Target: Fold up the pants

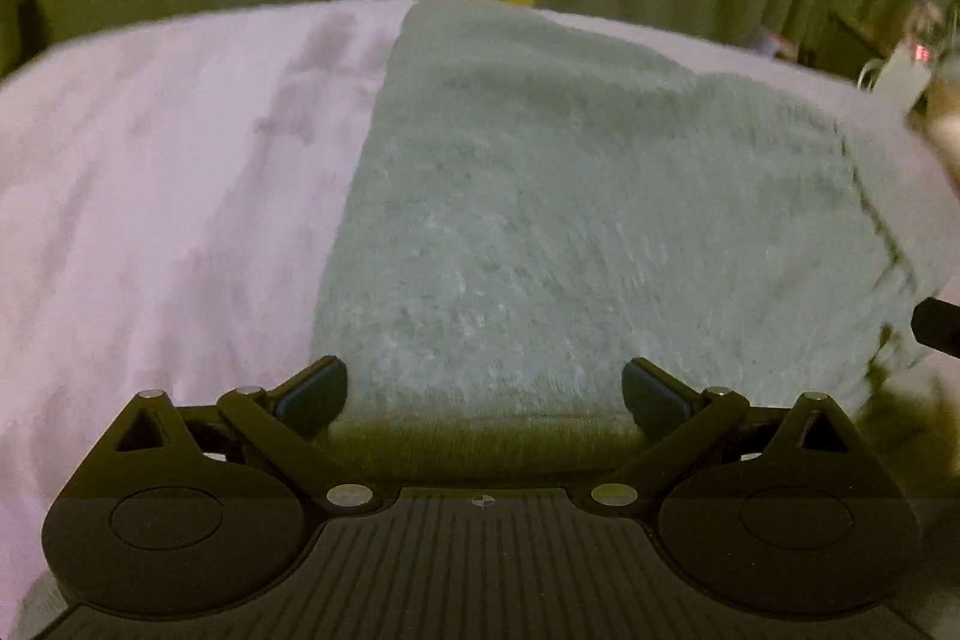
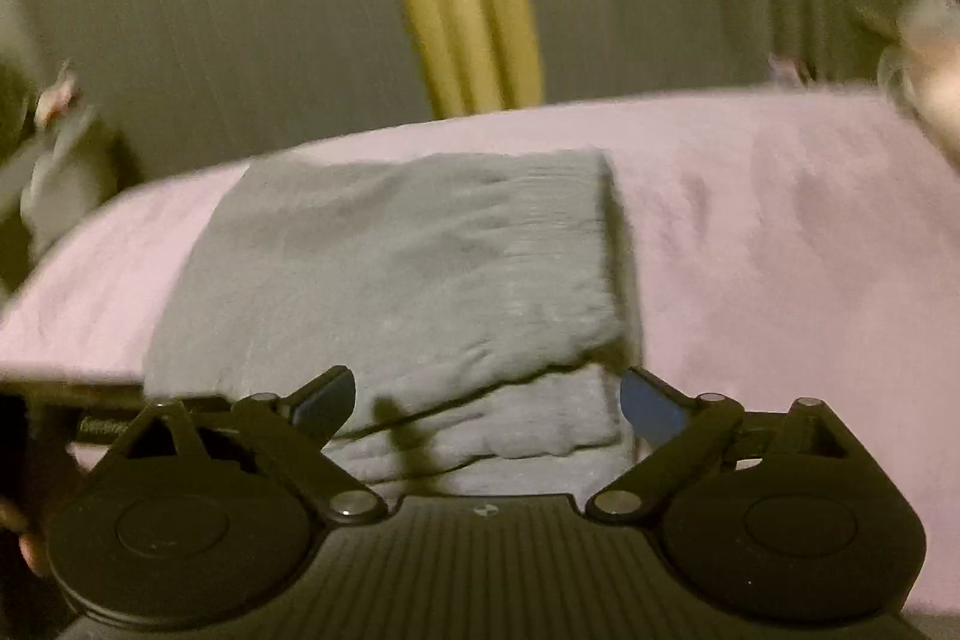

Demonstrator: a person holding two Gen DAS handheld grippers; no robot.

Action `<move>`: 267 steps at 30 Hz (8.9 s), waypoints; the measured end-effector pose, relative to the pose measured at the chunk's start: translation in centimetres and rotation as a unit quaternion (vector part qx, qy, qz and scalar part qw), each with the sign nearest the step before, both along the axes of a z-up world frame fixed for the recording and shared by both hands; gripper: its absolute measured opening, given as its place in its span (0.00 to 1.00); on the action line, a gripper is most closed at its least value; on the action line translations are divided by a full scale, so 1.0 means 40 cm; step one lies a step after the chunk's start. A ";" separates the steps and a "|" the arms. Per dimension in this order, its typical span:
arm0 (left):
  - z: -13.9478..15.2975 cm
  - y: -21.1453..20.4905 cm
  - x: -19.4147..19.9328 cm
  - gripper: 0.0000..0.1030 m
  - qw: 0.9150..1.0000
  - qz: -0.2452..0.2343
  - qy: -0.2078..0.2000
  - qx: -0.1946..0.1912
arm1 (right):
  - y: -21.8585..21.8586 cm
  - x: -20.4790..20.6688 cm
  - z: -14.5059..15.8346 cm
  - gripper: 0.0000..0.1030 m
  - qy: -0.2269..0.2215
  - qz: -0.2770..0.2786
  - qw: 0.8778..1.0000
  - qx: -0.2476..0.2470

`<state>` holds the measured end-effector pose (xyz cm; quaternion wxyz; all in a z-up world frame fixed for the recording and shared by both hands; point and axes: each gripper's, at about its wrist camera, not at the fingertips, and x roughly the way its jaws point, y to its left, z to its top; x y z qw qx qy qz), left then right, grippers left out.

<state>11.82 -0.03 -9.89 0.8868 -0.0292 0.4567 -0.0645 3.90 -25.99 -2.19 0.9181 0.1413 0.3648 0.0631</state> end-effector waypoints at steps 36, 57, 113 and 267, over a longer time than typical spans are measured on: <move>-0.064 0.150 0.282 0.87 0.955 -0.141 0.048 -0.255 | -0.111 0.358 -0.154 0.83 0.179 0.079 0.942 0.274; 0.113 0.115 0.331 0.33 0.971 -0.083 -0.029 -0.223 | 0.007 0.417 0.037 0.57 0.083 0.093 0.969 0.212; -0.037 -0.025 -0.056 0.98 0.992 0.026 0.111 0.062 | 0.252 -0.014 -0.108 0.96 0.179 0.004 0.974 -0.141; 0.343 -0.064 -0.039 0.98 0.989 0.054 0.096 0.099 | 0.333 0.077 0.304 0.96 0.180 -0.001 0.970 -0.165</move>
